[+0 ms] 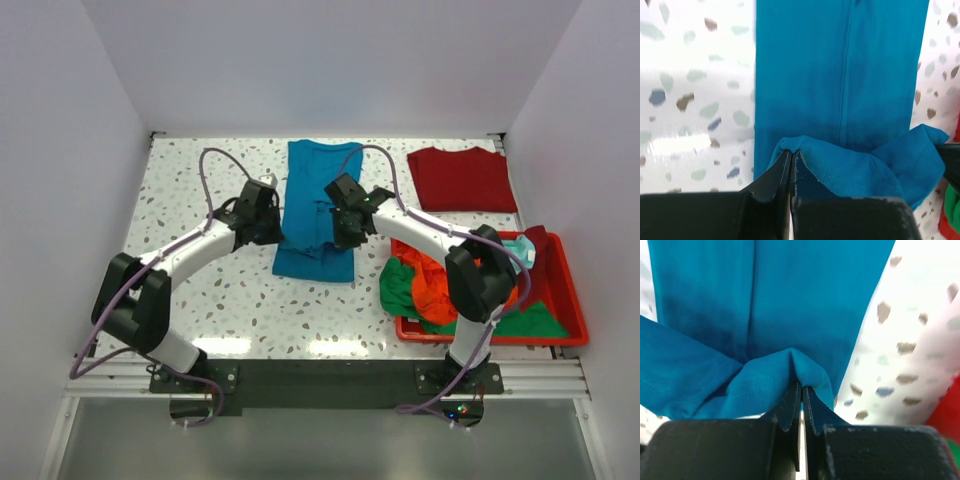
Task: Fold and stack the t-shirts
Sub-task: Fold the tshirt
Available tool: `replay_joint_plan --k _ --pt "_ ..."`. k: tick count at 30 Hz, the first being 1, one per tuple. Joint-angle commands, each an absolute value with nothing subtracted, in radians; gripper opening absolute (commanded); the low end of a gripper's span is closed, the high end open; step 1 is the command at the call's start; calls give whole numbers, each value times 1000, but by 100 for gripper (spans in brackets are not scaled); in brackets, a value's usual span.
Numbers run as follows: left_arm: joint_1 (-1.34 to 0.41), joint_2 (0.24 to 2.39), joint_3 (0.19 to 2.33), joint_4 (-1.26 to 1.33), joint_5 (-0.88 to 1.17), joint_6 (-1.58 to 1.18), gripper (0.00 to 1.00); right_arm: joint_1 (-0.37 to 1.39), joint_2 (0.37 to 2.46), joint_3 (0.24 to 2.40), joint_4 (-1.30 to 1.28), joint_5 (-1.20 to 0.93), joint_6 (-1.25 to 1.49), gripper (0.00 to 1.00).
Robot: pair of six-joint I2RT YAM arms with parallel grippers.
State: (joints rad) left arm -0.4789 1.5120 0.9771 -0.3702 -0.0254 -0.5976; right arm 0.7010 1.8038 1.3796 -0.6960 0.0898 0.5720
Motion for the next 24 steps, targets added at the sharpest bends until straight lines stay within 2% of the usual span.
replay_joint_plan --k 1,14,24 --pt "-433 1575 1071 -272 -5 -528 0 669 1862 1488 -701 146 505 0" --pt "-356 1819 1339 -238 94 -436 0 549 2011 1692 -710 141 445 0" --pt "-325 1939 1408 -232 133 -443 0 508 2091 1758 -730 140 431 0"
